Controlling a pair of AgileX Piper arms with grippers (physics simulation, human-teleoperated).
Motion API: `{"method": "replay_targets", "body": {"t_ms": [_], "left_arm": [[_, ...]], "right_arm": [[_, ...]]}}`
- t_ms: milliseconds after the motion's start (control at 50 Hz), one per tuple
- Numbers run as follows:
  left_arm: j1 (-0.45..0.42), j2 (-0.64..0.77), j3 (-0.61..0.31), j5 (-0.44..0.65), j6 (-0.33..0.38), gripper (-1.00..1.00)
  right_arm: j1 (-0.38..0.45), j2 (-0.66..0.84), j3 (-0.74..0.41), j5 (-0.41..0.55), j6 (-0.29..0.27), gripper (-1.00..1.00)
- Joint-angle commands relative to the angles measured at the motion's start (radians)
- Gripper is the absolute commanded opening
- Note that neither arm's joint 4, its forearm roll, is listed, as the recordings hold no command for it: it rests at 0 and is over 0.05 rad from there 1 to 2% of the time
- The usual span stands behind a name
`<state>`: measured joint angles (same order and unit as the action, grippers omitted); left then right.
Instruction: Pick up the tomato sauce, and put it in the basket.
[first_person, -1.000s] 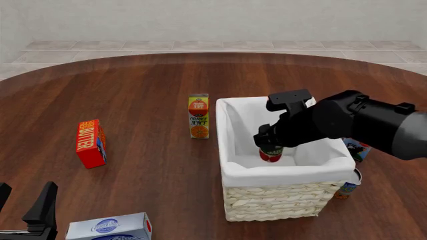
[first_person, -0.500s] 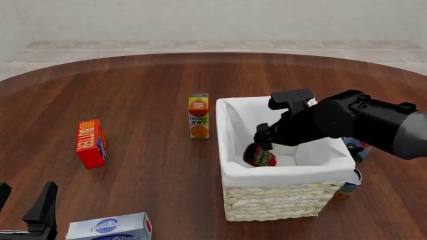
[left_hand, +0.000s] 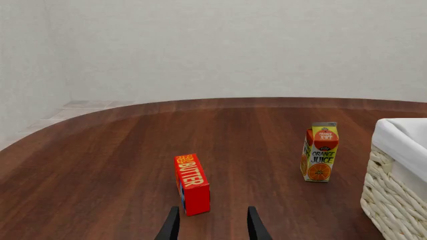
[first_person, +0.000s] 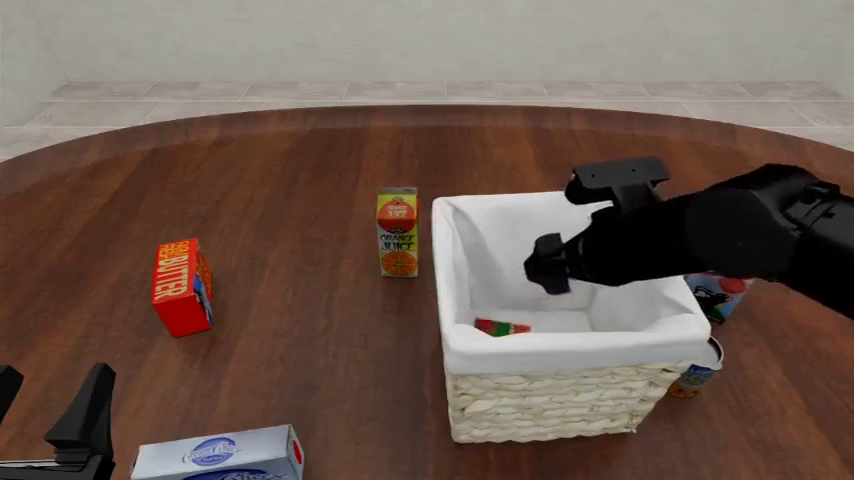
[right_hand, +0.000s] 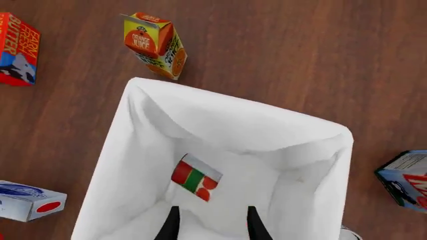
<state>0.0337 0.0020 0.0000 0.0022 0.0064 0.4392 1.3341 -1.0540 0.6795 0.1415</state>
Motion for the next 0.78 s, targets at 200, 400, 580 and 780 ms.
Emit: {"method": "replay_targets", "body": {"t_ms": [200, 400, 580, 780], "left_arm": [[-0.001, 0.0, -0.001, 0.0, -0.001, 1.0], [-0.001, 0.0, -0.001, 0.0, -0.001, 1.0], [-0.001, 0.0, -0.001, 0.0, -0.001, 1.0], [-0.001, 0.0, -0.001, 0.0, -0.001, 1.0]], "right_arm": [[0.028, -0.247, 0.052, 0.109, 0.01, 1.0], [0.048, -0.349, 0.081, 0.145, 0.022, 1.0], [0.074, -0.48, 0.134, 0.151, 0.063, 1.0], [0.073, -0.659, 0.201, 0.2, 0.094, 1.0]]}}
